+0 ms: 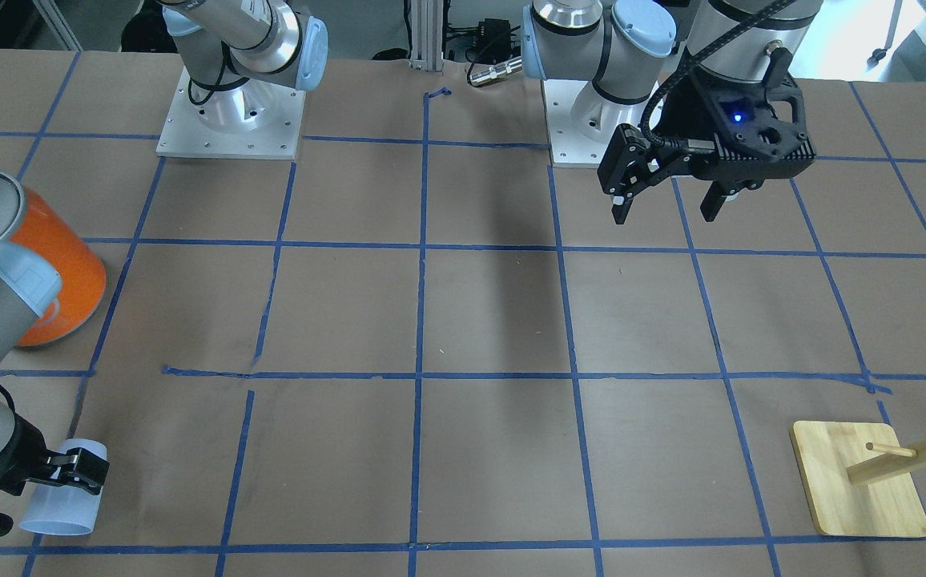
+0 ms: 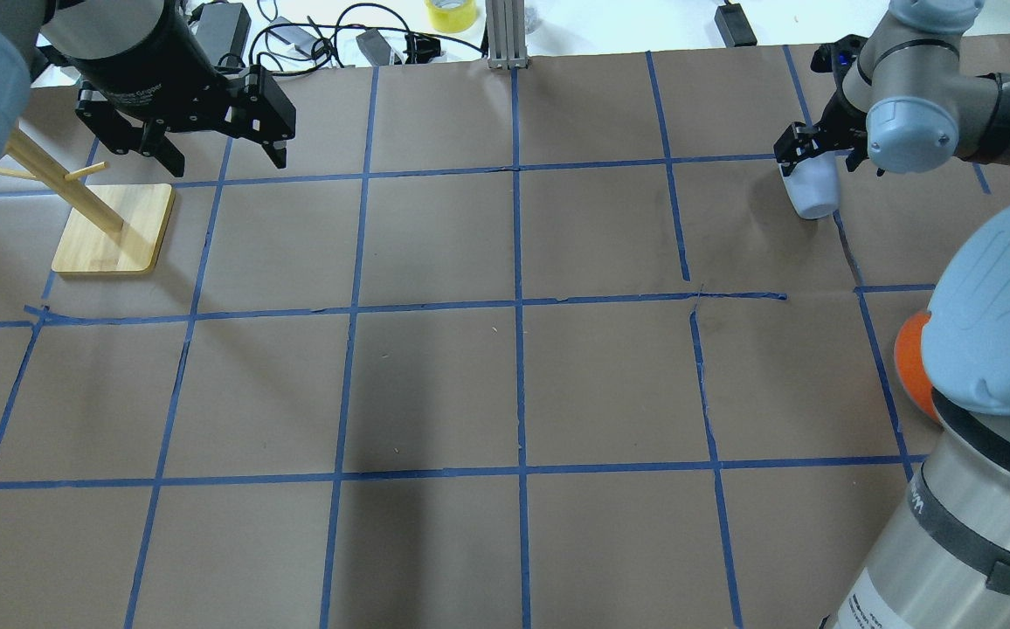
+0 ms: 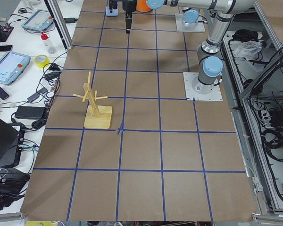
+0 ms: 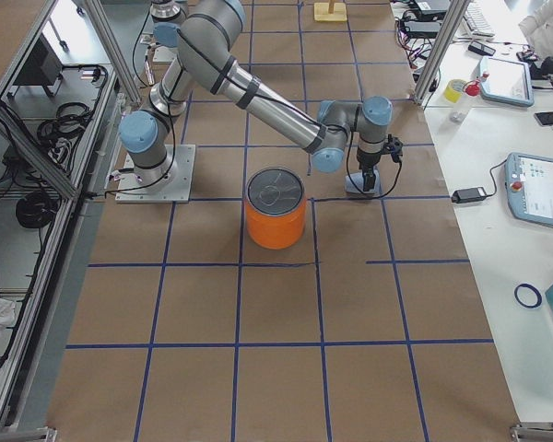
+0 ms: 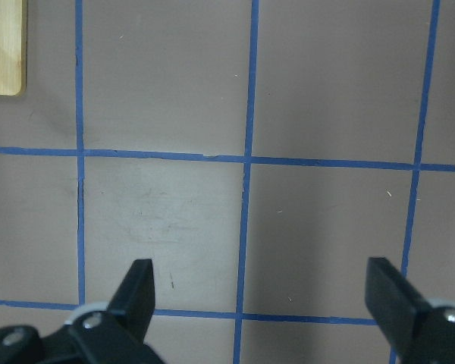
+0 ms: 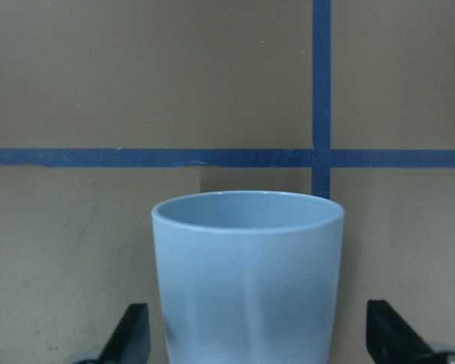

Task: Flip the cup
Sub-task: 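Grasp the pale blue cup with the right gripper and lift it, then carry the cup with the right gripper toward the table centre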

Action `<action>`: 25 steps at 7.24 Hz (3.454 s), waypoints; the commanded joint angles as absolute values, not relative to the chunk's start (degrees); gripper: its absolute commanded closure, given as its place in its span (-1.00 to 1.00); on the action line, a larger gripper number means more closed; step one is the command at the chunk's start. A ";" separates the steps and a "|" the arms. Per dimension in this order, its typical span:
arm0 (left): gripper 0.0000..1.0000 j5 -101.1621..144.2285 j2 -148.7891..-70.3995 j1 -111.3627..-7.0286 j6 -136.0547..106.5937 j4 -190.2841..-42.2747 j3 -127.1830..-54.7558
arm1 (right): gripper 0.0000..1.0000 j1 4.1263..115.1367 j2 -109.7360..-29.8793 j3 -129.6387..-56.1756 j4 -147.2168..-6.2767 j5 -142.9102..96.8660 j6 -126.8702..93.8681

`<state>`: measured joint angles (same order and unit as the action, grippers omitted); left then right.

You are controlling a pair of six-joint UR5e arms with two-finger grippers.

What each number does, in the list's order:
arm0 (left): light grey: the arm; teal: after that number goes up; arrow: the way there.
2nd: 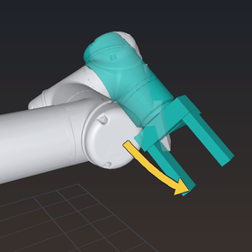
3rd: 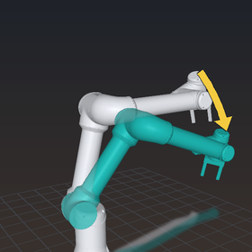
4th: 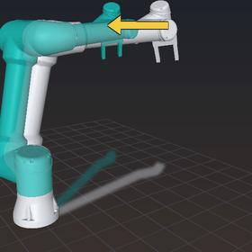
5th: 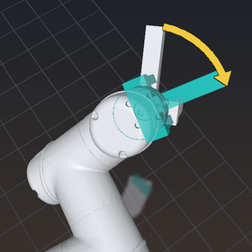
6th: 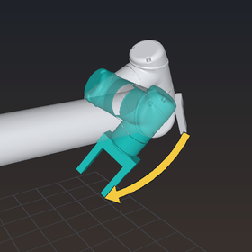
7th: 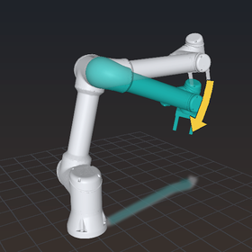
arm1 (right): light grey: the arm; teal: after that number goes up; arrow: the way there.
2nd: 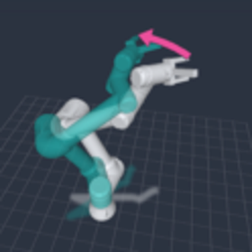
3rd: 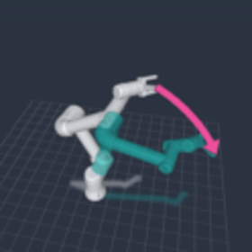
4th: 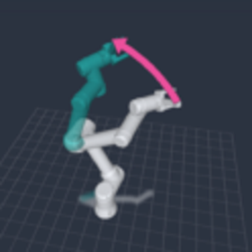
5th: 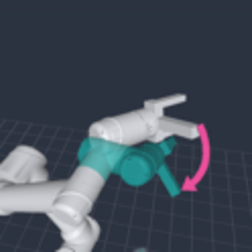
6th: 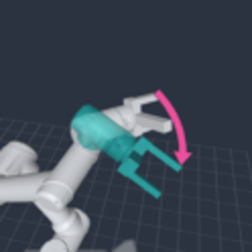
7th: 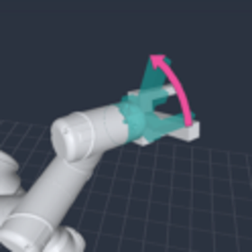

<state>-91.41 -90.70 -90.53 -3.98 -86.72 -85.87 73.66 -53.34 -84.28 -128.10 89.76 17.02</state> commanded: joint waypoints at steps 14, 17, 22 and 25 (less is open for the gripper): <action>-1.00 -91.58 -90.62 -90.53 -4.04 -86.75 -85.87 | -0.78 73.65 -48.78 -82.79 -133.07 87.71 19.51; -1.00 -91.58 -90.70 -90.53 -3.96 -86.75 -85.87 | -0.02 73.57 -49.13 -83.23 -132.98 88.15 20.21; -1.00 -91.67 -90.61 -90.53 -3.96 -86.75 -85.87 | 0.51 74.35 -53.16 -83.85 -130.10 86.50 23.11; -1.00 -91.67 -90.62 -90.53 -3.87 -86.75 -85.87 | 0.64 78.03 -56.77 -84.20 -125.25 84.29 29.96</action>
<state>-91.73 -90.59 -90.53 -3.88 -86.75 -85.87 76.21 -55.54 -83.94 -126.50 84.65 27.35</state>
